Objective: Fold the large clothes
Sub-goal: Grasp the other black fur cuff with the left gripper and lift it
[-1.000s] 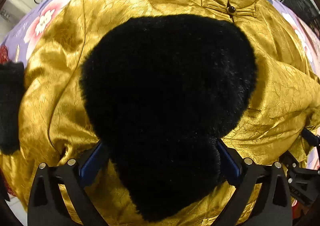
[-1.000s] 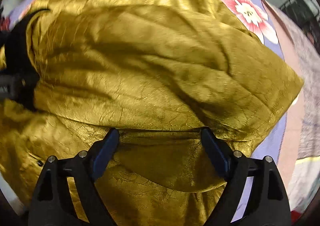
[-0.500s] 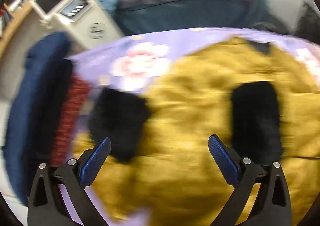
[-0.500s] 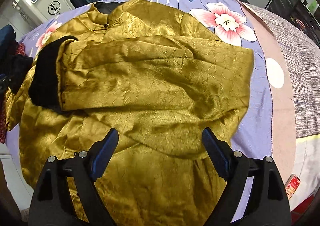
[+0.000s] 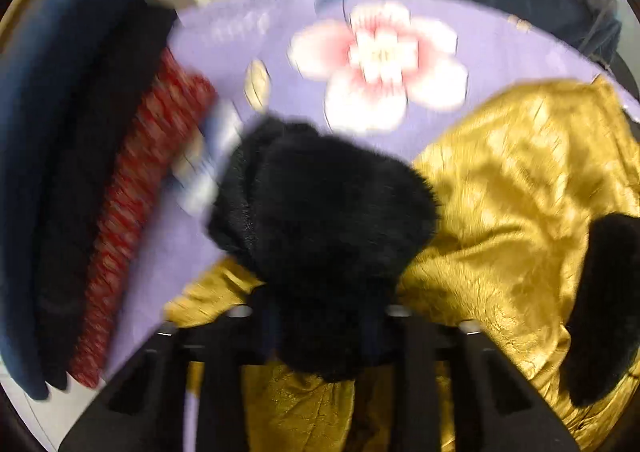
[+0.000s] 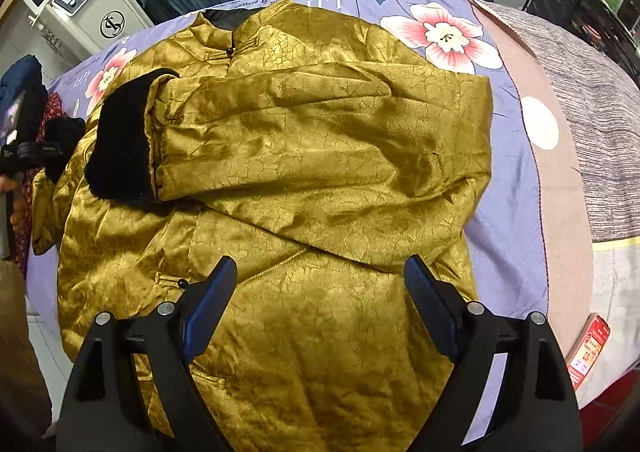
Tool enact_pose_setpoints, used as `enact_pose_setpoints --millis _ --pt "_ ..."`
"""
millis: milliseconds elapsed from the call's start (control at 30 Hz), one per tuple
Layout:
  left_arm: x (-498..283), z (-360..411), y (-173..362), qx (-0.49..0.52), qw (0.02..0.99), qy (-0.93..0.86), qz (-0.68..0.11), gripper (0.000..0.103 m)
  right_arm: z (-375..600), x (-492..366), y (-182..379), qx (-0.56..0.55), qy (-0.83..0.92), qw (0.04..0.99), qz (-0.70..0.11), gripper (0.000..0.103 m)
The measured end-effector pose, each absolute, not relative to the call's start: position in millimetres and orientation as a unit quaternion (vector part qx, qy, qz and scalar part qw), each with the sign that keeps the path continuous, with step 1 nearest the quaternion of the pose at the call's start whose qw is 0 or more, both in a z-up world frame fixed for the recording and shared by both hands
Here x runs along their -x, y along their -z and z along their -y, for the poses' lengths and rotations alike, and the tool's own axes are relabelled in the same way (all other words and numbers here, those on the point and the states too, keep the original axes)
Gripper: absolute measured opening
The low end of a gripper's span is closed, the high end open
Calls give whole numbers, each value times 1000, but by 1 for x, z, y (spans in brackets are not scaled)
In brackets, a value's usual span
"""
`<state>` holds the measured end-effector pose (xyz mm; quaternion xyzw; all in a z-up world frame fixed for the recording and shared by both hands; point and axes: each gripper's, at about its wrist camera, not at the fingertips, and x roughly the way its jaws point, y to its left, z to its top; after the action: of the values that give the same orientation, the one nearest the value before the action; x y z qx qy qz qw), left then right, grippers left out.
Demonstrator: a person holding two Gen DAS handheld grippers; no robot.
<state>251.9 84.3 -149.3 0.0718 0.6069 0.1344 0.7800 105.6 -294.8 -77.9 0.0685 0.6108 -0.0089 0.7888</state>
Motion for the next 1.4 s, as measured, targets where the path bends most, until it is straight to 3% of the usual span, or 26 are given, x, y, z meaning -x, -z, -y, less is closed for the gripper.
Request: enact_pose_setpoints --millis 267,400,733,1033,1233,1400 --pt "-216 -183 -62 18 892 -219 -395 16 287 -107 72 -79 6 799 -596 78" --pt "-184 -221 -114 83 904 -243 -341 15 276 -113 70 -80 -7 802 -592 78" --pt "-172 -197 -72 62 890 -231 -388 15 279 -121 59 -88 -21 811 -578 78" --pt "-196 17 -67 16 921 8 -390 15 310 -108 57 -115 8 813 -570 78" --pt "-172 179 -2 -40 888 151 -433 16 342 -93 59 -140 44 808 -571 78" --pt "-144 260 62 -138 849 212 -464 19 365 -78 64 -157 75 798 -577 78"
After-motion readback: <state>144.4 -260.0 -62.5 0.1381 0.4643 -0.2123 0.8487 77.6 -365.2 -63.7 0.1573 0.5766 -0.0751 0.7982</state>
